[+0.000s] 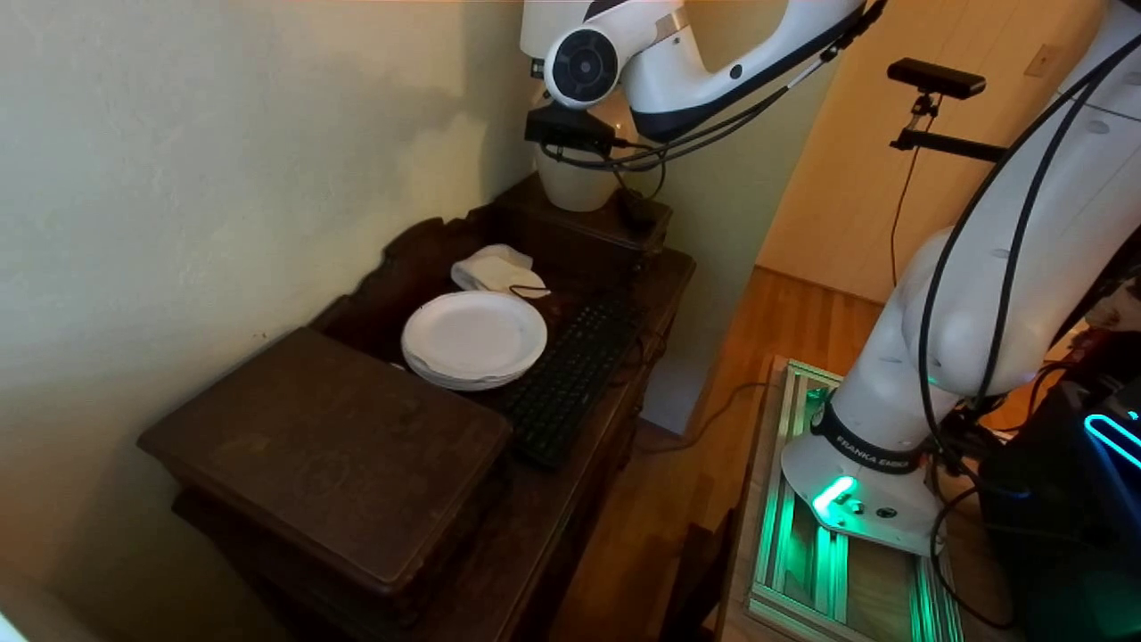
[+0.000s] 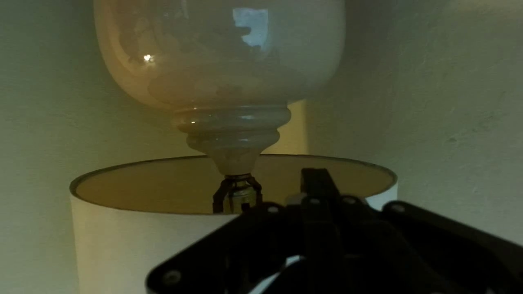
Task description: Move the lamp shade slightly to the left
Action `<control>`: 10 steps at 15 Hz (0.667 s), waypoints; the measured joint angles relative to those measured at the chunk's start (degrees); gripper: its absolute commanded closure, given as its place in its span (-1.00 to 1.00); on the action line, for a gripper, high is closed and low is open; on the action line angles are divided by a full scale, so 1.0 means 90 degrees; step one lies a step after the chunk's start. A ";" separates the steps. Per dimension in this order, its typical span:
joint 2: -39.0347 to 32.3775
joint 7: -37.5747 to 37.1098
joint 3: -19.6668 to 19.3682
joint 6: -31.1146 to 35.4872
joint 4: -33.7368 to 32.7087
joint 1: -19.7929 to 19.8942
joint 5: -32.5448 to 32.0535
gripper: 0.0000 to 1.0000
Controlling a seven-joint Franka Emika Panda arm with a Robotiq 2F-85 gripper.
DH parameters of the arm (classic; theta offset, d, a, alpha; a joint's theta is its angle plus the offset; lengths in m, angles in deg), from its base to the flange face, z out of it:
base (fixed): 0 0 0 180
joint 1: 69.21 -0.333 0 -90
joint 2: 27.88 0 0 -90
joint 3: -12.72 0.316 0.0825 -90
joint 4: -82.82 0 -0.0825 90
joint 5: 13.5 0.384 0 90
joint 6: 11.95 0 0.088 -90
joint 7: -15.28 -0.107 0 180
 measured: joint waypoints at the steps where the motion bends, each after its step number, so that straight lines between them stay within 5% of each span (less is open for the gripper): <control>1: 0.0000 -0.0013 0.0000 -0.0008 0.0000 -0.0006 -0.0008 1.00; 10: -0.0056 0.0233 -0.0018 -0.0098 0.0028 -0.0016 0.0060 0.99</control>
